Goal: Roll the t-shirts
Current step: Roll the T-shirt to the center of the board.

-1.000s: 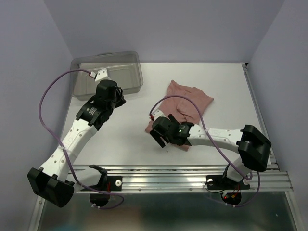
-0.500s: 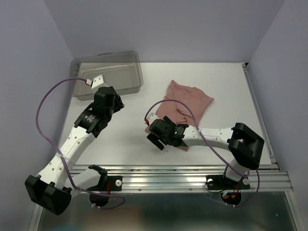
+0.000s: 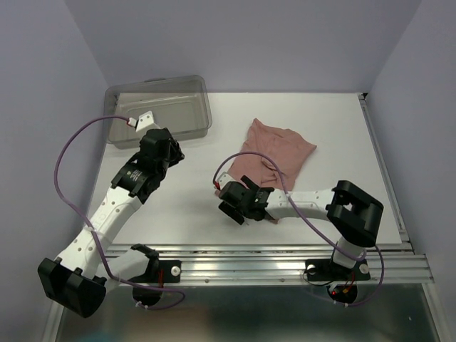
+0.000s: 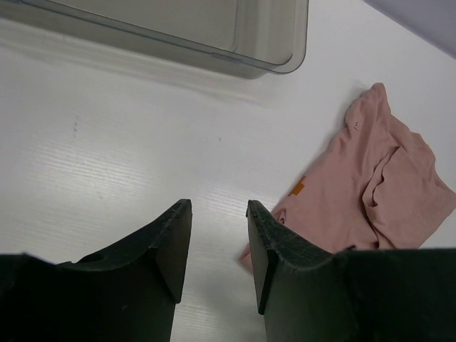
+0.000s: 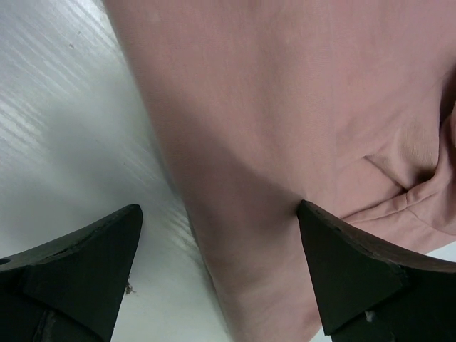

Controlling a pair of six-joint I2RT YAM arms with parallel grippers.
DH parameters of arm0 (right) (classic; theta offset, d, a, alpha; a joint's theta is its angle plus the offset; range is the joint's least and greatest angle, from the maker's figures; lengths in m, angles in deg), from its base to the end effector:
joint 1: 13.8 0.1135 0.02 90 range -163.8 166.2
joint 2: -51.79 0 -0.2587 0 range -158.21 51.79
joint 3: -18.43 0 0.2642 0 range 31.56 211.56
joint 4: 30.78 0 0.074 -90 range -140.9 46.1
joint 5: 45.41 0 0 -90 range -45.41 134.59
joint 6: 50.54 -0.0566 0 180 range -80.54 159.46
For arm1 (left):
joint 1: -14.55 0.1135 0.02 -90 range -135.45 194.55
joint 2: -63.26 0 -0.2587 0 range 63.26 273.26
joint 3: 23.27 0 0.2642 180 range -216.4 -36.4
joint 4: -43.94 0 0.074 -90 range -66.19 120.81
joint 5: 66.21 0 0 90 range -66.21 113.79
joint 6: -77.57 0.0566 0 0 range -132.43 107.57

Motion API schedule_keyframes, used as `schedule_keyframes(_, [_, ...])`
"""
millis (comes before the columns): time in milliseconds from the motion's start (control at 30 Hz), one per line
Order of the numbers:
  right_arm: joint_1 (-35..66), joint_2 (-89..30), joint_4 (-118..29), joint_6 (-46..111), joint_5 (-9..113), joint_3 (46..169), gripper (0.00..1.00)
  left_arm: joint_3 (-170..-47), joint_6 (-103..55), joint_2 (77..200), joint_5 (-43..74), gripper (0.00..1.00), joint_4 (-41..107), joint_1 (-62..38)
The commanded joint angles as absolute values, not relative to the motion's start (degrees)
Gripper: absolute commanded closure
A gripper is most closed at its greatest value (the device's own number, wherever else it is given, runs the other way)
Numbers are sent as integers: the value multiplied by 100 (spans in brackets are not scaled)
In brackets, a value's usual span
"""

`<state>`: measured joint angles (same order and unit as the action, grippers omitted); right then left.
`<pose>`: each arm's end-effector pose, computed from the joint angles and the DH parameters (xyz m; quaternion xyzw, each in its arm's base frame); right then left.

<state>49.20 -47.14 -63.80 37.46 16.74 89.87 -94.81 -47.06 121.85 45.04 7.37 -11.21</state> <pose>0.1850 0.3048 0.1391 -0.4236 0.8399 -0.0635 0.3334 0.2420 -0.0940 0.3427 -0.1642 0.8122 -0.1372 0.5426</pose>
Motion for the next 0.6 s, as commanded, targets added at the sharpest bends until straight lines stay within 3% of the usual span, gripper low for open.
schedule_keyframes(0, [4966, -4796, -5999, 3674, 1270, 8773, 6, -9555, -4618, 12215, 4532, 52, 778, -1085])
schedule_keyframes(200, [4966, -4700, -5639, 3630, 900, 8483, 16, -9555, -4609, 12233, 4506, 52, 761, -1094])
schedule_keyframes(300, [4966, -4752, -5542, 3630, 786, 8403, 30, -9546, -4618, 12241, 4497, 52, 752, -1085])
schedule_keyframes(400, [4966, -4814, -5489, 3586, 794, 8368, 36, -9537, -4627, 12241, 4488, 52, 743, -1085])
schedule_keyframes(500, [4966, -4849, -5393, 3560, 777, 8333, 47, -9520, -4618, 12241, 4479, 52, 734, -1085])
schedule_keyframes(533, [4966, -4866, -5366, 3560, 759, 8333, 59, -9520, -4609, 12241, 4471, 52, 726, -1094])
schedule_keyframes(567, [4966, -4875, -5357, 3568, 759, 8342, 64, -9520, -4600, 12250, 4479, 52, 734, -1094])
